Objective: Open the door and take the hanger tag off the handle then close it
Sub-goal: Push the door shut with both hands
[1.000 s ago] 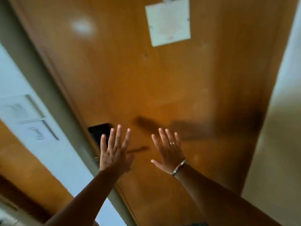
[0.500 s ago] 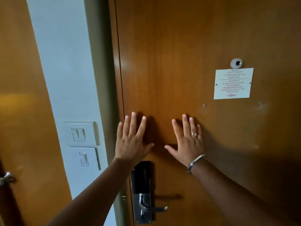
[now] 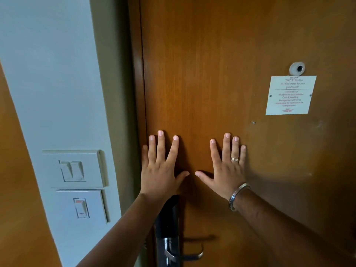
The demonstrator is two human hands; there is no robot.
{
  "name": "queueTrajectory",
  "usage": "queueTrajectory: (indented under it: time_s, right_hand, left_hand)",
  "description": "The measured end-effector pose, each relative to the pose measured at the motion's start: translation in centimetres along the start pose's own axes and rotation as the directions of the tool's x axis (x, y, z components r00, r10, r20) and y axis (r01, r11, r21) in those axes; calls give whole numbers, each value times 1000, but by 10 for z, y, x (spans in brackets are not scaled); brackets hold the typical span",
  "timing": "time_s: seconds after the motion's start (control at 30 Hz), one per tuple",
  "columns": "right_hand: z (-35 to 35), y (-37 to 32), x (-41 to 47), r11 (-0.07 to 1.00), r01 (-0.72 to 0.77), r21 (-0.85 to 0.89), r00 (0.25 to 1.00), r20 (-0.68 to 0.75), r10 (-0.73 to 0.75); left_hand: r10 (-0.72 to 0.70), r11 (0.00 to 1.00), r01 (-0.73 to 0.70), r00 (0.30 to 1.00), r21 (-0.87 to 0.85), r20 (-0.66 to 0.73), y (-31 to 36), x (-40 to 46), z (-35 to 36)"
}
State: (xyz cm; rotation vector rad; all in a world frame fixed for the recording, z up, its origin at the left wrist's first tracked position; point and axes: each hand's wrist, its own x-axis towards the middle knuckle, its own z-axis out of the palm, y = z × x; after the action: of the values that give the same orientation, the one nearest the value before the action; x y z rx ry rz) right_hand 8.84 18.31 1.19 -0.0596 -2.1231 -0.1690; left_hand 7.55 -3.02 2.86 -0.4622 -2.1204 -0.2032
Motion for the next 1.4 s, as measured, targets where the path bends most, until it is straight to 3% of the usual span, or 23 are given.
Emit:
queueTrajectory:
  time_s: [0.23,0.43,0.87,1.07,1.3,1.4]
  right_hand:
    - [20,0,17,1000,13,15,1000,26,-13]
    - [27,7,32,999,37,10,990,137,-38]
    - [36,2,42,999,-9,36,975,221,1]
    - [39,3,50,1000,-12,10,984,180,10]
    - [53,-1,53,992,-50,113,997,66,42]
    - [56,-4,57,988,-83,127,994,84,73]
  left_hand:
    - [-48,996,62,982,-70,185,-8,23,26]
    - [-114,987,138,962,-81,248,-8,44,49]
    - [-100,995,97,966,22,239,-14,60,69]
    - [-77,996,83,979,-21,186,-18,66,79]
    - [-80,988,94,990,-123,116,-20,67,95]
    - [-80,991,93,988,-92,132,-23,70,100]
